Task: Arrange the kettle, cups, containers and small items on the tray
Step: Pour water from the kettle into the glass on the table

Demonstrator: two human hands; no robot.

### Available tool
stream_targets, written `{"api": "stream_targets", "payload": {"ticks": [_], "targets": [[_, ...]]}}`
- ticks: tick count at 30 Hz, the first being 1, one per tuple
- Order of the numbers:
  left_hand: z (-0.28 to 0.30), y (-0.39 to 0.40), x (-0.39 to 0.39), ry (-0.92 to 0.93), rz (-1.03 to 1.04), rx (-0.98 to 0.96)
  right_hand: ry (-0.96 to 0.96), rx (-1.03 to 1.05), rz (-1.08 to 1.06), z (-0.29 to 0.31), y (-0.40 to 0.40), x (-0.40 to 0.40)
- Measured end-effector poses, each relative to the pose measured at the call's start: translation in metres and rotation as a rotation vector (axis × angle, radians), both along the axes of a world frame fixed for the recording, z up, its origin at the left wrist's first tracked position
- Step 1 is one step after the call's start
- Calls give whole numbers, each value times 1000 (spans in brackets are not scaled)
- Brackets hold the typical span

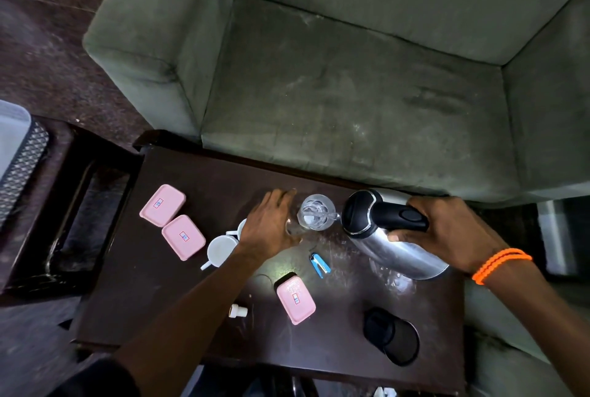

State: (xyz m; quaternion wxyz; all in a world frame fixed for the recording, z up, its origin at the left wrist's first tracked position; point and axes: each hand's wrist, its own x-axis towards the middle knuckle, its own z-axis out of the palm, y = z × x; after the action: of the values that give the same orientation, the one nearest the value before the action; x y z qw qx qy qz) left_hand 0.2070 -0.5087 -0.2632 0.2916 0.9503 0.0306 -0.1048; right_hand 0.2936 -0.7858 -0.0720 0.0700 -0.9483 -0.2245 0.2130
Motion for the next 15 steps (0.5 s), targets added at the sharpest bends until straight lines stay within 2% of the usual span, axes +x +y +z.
{"api": "stream_targets", "payload": {"ticks": [8,15], "targets": [[10,6,-7,17,0,8,-70,15,45,26,-11,0],[14,9,-13,25,16,24,-55,-23,58,41,-21,5]]}}
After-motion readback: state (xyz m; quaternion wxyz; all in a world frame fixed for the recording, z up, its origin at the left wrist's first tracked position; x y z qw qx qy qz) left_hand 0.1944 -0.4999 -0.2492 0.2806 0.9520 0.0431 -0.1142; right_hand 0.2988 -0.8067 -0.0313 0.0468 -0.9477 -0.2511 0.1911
